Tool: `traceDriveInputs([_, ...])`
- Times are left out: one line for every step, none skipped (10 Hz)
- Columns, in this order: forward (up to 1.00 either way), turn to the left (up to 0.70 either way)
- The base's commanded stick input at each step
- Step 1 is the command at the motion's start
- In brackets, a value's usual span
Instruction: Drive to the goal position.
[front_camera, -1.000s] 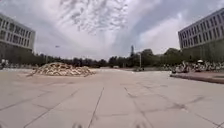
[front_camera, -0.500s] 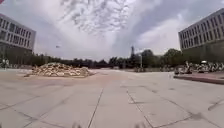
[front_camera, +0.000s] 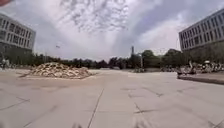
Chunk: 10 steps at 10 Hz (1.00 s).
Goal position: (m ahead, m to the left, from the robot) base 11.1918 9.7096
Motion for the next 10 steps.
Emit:
traceDriveInputs([0.70,0.00])
traceDriveInputs([0.70,0.00])
traceDriveInputs([0.70,0.00])
traceDriveInputs([0.70,0.00])
traceDriveInputs([0.70,0.00])
traceDriveInputs([0.70,0.00])
traceDriveInputs([0.70,0.00])
traceDriveInputs([0.70,0.00])
traceDriveInputs([0.70,0.00])
traceDriveInputs([0.70,0.00])
